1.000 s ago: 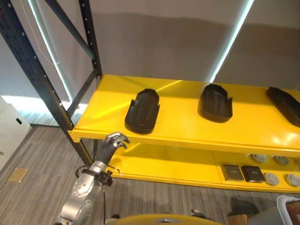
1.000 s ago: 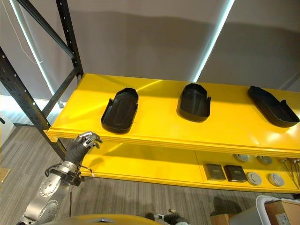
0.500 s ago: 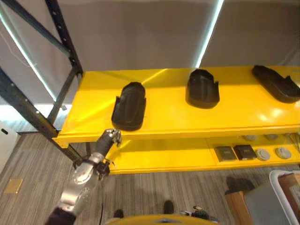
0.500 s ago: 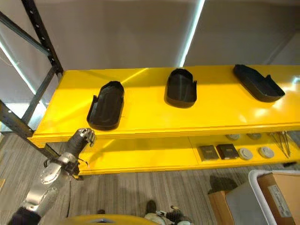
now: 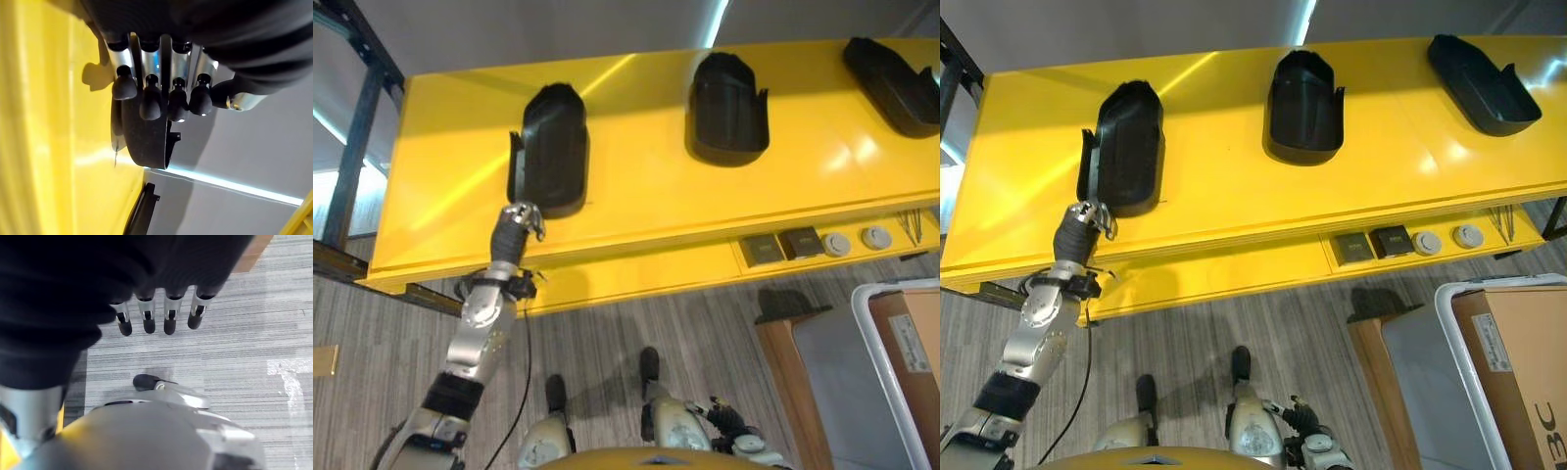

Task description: Move parts from the plastic box to the shelf.

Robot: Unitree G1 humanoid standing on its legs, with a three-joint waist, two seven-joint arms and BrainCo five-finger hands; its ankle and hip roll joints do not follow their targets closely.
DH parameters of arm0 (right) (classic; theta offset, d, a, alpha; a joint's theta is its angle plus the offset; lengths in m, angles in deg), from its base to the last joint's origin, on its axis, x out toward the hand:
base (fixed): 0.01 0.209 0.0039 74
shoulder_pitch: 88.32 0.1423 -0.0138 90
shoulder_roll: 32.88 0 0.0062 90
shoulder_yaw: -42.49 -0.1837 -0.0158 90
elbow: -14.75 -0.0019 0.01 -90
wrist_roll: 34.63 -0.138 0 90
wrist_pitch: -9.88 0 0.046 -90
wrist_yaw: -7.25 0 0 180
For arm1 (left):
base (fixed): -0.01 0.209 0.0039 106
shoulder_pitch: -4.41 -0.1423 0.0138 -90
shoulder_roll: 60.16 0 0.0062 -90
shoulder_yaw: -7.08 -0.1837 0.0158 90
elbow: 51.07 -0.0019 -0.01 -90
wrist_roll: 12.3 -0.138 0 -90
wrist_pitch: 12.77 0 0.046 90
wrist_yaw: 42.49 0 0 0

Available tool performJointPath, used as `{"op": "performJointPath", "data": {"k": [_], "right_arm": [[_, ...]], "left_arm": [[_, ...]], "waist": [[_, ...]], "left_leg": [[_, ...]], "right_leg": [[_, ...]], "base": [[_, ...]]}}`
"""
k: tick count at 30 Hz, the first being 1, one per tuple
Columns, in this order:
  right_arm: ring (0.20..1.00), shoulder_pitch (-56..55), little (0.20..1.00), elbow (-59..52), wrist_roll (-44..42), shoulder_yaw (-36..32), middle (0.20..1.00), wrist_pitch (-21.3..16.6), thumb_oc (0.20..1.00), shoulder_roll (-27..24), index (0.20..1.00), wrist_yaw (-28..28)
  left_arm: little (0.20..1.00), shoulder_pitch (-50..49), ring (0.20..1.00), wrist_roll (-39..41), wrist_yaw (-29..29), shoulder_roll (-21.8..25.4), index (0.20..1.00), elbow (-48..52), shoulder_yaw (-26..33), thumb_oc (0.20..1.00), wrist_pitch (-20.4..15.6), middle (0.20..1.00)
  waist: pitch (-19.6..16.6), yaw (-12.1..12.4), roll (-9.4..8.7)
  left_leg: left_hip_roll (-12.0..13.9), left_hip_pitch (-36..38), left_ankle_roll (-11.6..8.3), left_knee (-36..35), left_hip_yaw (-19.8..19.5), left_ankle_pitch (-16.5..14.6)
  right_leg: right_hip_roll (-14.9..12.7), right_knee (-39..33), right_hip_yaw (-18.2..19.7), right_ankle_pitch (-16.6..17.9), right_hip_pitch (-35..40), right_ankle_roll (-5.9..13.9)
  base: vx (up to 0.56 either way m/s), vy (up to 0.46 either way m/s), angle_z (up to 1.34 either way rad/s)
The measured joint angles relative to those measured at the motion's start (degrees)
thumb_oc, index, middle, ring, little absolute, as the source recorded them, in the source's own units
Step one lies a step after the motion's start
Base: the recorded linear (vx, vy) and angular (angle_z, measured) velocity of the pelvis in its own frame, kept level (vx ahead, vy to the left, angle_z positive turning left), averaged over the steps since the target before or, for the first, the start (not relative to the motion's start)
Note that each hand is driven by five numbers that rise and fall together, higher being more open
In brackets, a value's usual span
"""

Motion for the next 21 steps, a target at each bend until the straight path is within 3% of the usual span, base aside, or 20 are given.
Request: {"op": "performJointPath", "data": {"k": [12, 18, 19, 20, 21], "right_arm": [[1.000, 1.29, 1.000, 0.05, 0.00, 1.31, 1.000, 0.45, 1.000, 0.04, 1.000, 0.39], [1.000, 1.39, 1.000, 0.86, 0.01, 0.74, 1.000, 0.52, 1.000, 0.22, 1.000, 0.35], [1.000, 1.34, 1.000, 0.90, 0.00, 0.40, 1.000, 0.58, 1.000, 0.29, 1.000, 0.32], [1.000, 1.17, 1.000, 1.09, 0.01, -0.10, 1.000, 0.74, 1.000, 0.43, 1.000, 0.24], [1.000, 0.84, 1.000, 1.15, 0.01, -0.12, 1.000, 0.91, 1.000, 0.39, 1.000, 0.24]], "left_arm": [[0.200, 4.87, 0.200, -0.49, 4.36, -0.11, 0.200, -1.88, -0.50, 0.200, 0.51, 0.200], [0.200, -2.48, 0.200, -0.49, 1.50, -0.23, 0.200, 0.46, -0.30, 0.200, 0.85, 0.200], [0.288, -4.91, 0.288, -0.51, 0.60, -0.17, 0.288, 1.47, -0.34, 0.288, 0.92, 0.288], [0.482, -7.91, 0.482, -0.58, -0.22, -0.30, 0.482, 3.01, -0.23, 0.482, 0.93, 0.482], [0.586, -10.26, 0.586, -0.89, -0.81, -0.87, 0.586, 4.41, -0.22, 0.586, 0.93, 0.586]], "waist": [[0.79, -1.06, -0.08], [0.52, -0.56, 0.06], [0.49, -0.46, 0.12], [0.40, -0.24, 0.26], [-0.10, 0.23, 0.53]], "left_leg": [[0.15, 1.13, -0.23, 0.00, -0.43, -0.15], [0.26, 4.61, 0.12, -0.01, -0.61, -1.33], [0.26, 5.37, 0.18, -0.01, -0.51, -1.40], [0.31, 6.54, 0.18, -0.02, -0.54, -1.67], [0.38, 7.55, 0.15, -0.11, -0.58, -1.99]], "right_leg": [[0.07, 0.12, -0.88, -0.45, 1.51, -0.15], [0.01, 0.04, -1.27, -1.58, 5.21, 0.09], [0.01, 0.03, -1.24, -1.57, 5.97, -0.09], [0.06, 0.01, -1.28, -1.78, 7.10, -0.24], [0.07, 0.00, -1.29, -2.11, 8.17, -0.19]], "base": [[0.02, -0.001, 0.02], [0.06, 0.012, 0.02], [0.11, 0.021, 0.00], [0.08, 0.011, -0.01], [0.07, 0.013, 0.08]]}}
